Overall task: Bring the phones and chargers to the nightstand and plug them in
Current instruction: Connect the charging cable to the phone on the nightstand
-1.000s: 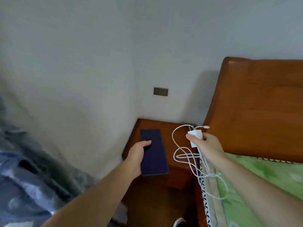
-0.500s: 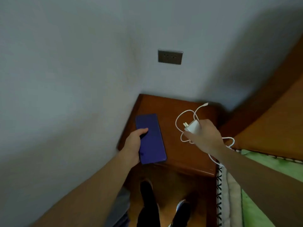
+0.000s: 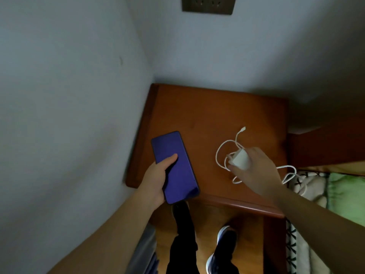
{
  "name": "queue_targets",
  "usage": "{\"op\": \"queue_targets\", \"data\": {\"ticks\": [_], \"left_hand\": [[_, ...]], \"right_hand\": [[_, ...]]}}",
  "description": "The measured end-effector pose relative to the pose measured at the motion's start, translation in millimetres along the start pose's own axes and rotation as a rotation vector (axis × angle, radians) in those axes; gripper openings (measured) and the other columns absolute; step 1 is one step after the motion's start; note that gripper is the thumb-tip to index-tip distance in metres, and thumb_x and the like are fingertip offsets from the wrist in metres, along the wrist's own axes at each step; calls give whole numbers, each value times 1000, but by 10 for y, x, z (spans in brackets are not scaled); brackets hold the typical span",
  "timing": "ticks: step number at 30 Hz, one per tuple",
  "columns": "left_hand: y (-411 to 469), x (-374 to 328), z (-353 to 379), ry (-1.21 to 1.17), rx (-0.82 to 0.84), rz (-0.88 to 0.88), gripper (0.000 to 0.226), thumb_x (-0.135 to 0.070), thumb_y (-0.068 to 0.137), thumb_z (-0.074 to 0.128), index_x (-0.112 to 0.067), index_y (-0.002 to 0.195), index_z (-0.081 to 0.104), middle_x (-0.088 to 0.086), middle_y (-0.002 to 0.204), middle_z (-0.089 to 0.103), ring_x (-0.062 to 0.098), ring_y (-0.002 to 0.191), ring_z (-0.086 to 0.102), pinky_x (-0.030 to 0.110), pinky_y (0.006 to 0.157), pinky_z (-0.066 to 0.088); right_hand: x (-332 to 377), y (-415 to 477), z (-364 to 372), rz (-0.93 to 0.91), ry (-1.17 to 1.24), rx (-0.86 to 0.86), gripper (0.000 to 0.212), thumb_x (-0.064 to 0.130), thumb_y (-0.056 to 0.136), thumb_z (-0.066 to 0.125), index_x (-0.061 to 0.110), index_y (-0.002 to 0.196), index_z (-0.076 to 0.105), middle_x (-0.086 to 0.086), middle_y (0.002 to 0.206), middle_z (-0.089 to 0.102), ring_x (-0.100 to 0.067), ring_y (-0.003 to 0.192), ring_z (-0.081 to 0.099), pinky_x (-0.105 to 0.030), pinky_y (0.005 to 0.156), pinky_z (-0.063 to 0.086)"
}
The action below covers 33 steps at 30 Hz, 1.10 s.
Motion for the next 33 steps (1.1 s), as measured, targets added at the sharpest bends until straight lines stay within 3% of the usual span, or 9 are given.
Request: {"op": "queue_targets", "data": {"ticks": [3,6,8,13,18,22,25,29,33], "left_hand": [[167,53,146,56,27,15,33,-22,80,74,-12,111,70,13,95,77,30,82,74,36,58,59],[337,129,323,124,31,2,30,-24,83,73,-12,110,70,13,95,76,32,83,73,41,69,60],[440,169,424,144,18,0,30,-24,82,73,-13,110,70,14,95,76,33,83,73,43,73,59],[642,197,538,126,-3,-7,32,-25,80,75,-14,109,69,12,92,76,30,79,73,36,62,57],[742,170,458,134,-18,5,32,-25,78,77,-14,107,70,10,87,77,30,77,73,40,70,58],[779,96,332,106,-20,9,26,-25,79,76,-16,103,69,3,73,76,23,65,73,29,52,56],[791,53,251,109,-15,14,24,-24,80,75,-16,102,69,4,73,76,22,63,73,28,48,55],[809,31,179,99,-14,5,26,-24,80,75,-15,104,69,4,74,76,22,64,73,28,49,56],[828,25,151,95,-3,-10,30,-24,80,74,-14,108,69,4,77,76,21,65,73,28,52,56]], "right_hand": [[-115,88,141,-17,-156,59,67,56,74,68,19,127,53,-1,127,53,-24,114,52,-44,95,44],[-204,161,205,-40,-311,45,71,59,73,66,21,131,52,-3,137,47,-25,123,44,-45,99,36],[-246,183,250,-48,-371,30,71,63,71,65,23,128,54,-5,139,44,-27,125,41,-46,99,34],[-255,231,348,-49,-452,35,70,75,67,58,30,120,58,-8,147,37,-32,129,34,-52,101,30],[-133,247,469,-248,-503,30,62,72,60,63,30,104,67,-11,149,40,-40,132,35,-64,102,28],[56,248,615,-352,-524,30,61,71,59,65,26,100,68,-14,147,44,-42,132,40,-66,104,26],[127,245,735,-315,-566,70,66,68,58,69,19,102,68,-15,145,47,-42,130,42,-67,103,28],[153,247,812,-250,-585,113,72,75,68,53,17,108,66,-14,148,44,-40,134,39,-65,107,22],[154,242,751,-242,-487,61,75,77,80,31,17,100,71,-13,139,54,-39,129,45,-64,106,24]]}}
Point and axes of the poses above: each hand's wrist, its own y-axis towards the middle knuckle, its own z-axis out of the palm, x = y × z, the point moved 1 cm from there along y, towards the middle knuckle
